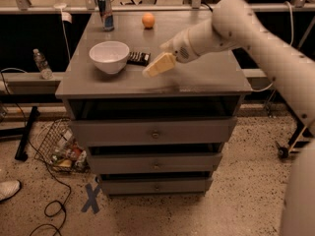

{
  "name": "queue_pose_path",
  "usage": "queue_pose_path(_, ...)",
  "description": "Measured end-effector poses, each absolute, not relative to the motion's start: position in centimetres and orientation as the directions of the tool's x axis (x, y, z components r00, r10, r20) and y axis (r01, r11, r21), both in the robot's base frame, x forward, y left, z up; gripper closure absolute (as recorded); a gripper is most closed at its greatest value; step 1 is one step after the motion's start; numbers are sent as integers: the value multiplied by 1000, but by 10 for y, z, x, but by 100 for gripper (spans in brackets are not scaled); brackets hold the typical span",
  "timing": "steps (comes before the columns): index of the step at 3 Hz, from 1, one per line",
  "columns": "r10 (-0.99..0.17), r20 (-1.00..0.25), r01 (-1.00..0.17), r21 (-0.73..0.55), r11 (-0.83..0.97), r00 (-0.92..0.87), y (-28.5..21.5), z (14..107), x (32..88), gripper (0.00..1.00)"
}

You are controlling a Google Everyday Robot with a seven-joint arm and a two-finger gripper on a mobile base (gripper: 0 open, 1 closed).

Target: Move rxbar chocolate near white bowl

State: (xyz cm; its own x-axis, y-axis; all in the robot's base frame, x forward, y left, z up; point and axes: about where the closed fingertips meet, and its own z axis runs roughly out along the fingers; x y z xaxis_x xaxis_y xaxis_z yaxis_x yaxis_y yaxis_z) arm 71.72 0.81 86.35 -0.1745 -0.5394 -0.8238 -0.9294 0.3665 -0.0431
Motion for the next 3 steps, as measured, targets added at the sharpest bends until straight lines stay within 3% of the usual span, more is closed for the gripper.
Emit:
queue_pose_path(1,-569,-818,-903,-180,391,-84,-17,914,712,13)
queue_pose_path(2,-576,-816,-868,-253,426,-45,-46,949,708,0)
queue_pose_path(3,-554,-831,-838,-260,479,-59,-76,959,706,0)
